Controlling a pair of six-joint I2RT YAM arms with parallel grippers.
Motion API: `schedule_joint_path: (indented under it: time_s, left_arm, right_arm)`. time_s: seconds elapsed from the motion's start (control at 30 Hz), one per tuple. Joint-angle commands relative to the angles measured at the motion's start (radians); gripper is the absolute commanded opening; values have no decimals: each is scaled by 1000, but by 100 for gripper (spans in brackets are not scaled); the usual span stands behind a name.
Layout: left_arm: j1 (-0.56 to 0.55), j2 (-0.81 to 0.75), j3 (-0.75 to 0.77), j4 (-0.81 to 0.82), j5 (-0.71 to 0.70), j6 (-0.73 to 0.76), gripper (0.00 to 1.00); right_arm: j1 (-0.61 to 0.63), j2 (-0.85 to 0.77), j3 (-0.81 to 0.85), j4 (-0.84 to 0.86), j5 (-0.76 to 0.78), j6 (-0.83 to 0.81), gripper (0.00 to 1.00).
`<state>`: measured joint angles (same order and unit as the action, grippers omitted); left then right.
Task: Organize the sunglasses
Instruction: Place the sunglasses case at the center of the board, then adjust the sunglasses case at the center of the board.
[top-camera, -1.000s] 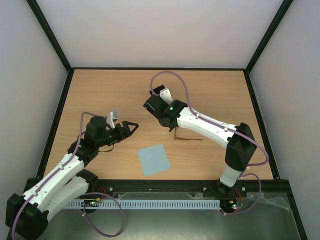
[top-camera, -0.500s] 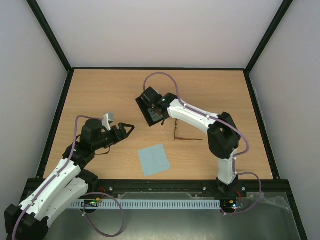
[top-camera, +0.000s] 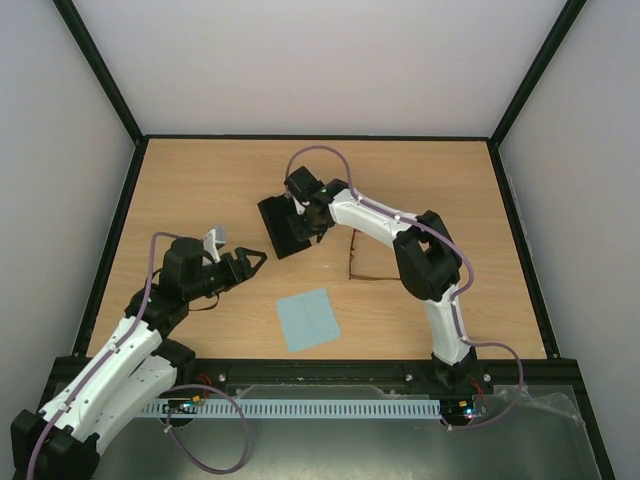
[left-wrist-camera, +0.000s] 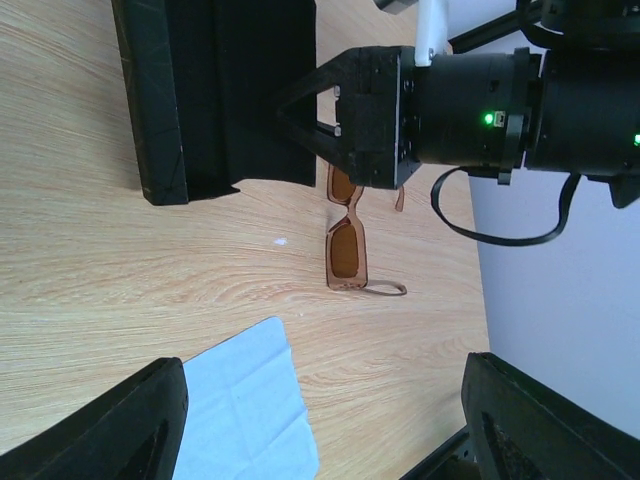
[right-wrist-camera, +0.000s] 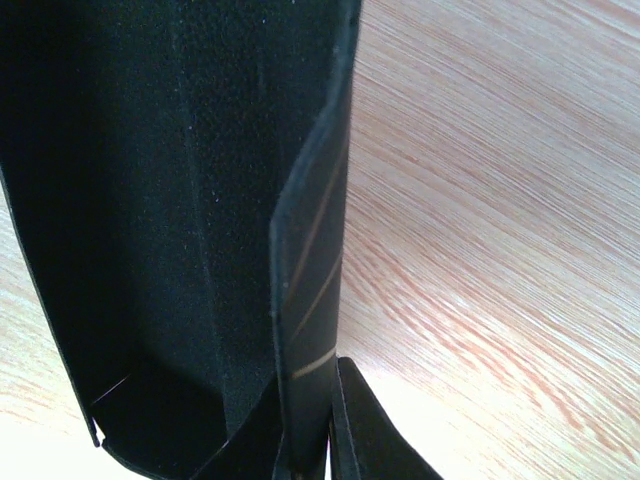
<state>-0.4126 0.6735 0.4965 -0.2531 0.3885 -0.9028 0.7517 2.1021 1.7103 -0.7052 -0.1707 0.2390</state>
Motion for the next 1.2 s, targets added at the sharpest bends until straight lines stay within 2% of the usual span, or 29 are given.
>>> schedule_joint_path:
  time_s: [0.0,0.17,0.3,0.33,0.53,0.6,0.67,0.77,0.87,0.9,0.93,0.97,1.17]
  left_arm:
    - [8,10,14,10,21,5,78]
    - [8,12,10,15,20,2,78]
    - [8,15,10,18,20,0,78]
    - [8,16,8,20,21,-2,78]
    - [8,17,7,25,24,-6,77]
    - [8,16,6,24,25,-7,77]
    - [8,15,5,24,25,-7,77]
    - [8,16,2,24,21,-6,77]
    - [9,17,2,23,17,-1,80]
    - [9,19,2,22,14,4,85]
    - [10,20,2,16,9,6,95]
    - [14,22,2,14,6,10,99]
    - [51,18,8,-4,9,26,99]
  right_arm:
    - [-32,43,46,19,-92,-17,9]
    - [-53,92,86,-2,-120,-30,18]
    - [-58,106,111,-16,-107,-36,31]
    - [-58,104,113,-18,-102,-36,34]
    - [-59,60,120,-48,-36,-30,39]
    - [-59,13,93,-44,-7,-24,47]
    - [-58,-52,39,-23,9,-4,55]
    - [-58,-181,-89,29,11,48,57]
    - [-42,-337,-317,165,-48,132,52]
    - [-28,-377,-383,204,-68,161,50]
    - [-9,-414,-449,241,-78,186,47]
    - [13,-456,-505,273,-82,215,45]
    - [74,-570,-763,475,-135,359,43]
